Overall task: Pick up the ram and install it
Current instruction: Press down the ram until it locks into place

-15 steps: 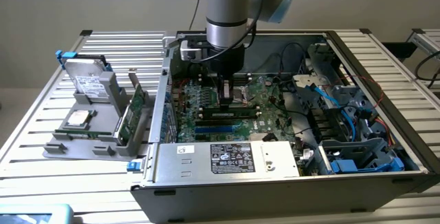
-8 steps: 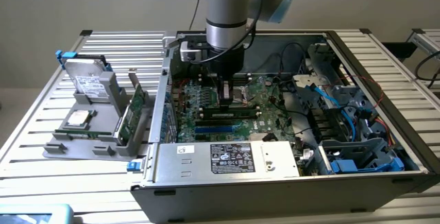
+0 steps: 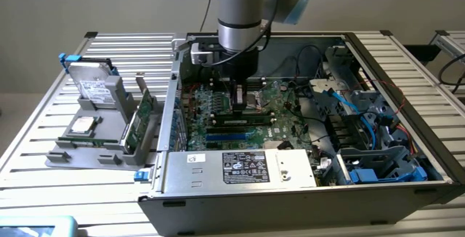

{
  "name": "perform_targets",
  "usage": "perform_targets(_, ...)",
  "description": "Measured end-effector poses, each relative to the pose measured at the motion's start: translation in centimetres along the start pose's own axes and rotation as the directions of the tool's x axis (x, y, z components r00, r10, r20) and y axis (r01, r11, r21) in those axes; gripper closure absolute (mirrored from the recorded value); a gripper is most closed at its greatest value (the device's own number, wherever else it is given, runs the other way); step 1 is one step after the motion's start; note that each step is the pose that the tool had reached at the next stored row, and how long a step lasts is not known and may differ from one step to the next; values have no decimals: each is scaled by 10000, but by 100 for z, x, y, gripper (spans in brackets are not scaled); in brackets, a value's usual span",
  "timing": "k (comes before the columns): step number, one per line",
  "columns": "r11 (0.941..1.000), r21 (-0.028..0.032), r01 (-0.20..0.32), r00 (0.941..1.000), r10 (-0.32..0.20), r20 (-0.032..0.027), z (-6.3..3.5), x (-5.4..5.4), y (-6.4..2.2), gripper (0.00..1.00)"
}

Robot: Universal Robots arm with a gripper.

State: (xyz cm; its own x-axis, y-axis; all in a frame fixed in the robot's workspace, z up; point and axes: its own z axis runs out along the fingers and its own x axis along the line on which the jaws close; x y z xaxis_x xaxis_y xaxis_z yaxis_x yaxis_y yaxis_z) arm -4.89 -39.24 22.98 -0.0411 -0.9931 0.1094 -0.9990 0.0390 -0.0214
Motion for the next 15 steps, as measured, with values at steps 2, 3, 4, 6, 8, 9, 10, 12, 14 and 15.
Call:
perform_targets(2,10000,-3,-2,10000,2,-4,-27,3,-19,89)
perform_targets(3,10000,-3,-2,10000,2,-5,-38,4,-34,89)
perform_targets(4,10000,-3,-2,10000,2,-6,-49,5,-49,89)
perform_targets(6,10000,-4,-2,10000,2,-6,-68,6,-81,89)
perform_targets(8,10000,-4,-1,10000,1,-6,-82,7,-114,89)
perform_targets(9,10000,-4,-2,10000,2,-6,-87,7,-127,89)
perform_targets(10,10000,-4,-2,10000,2,-5,-92,7,-142,89)
perform_targets(12,10000,-5,-2,10000,2,-6,-100,7,-169,89)
perform_targets(14,10000,-5,-2,10000,2,-6,-107,8,-193,89)
perform_targets(15,10000,-5,-1,10000,1,-7,-110,8,-206,89)
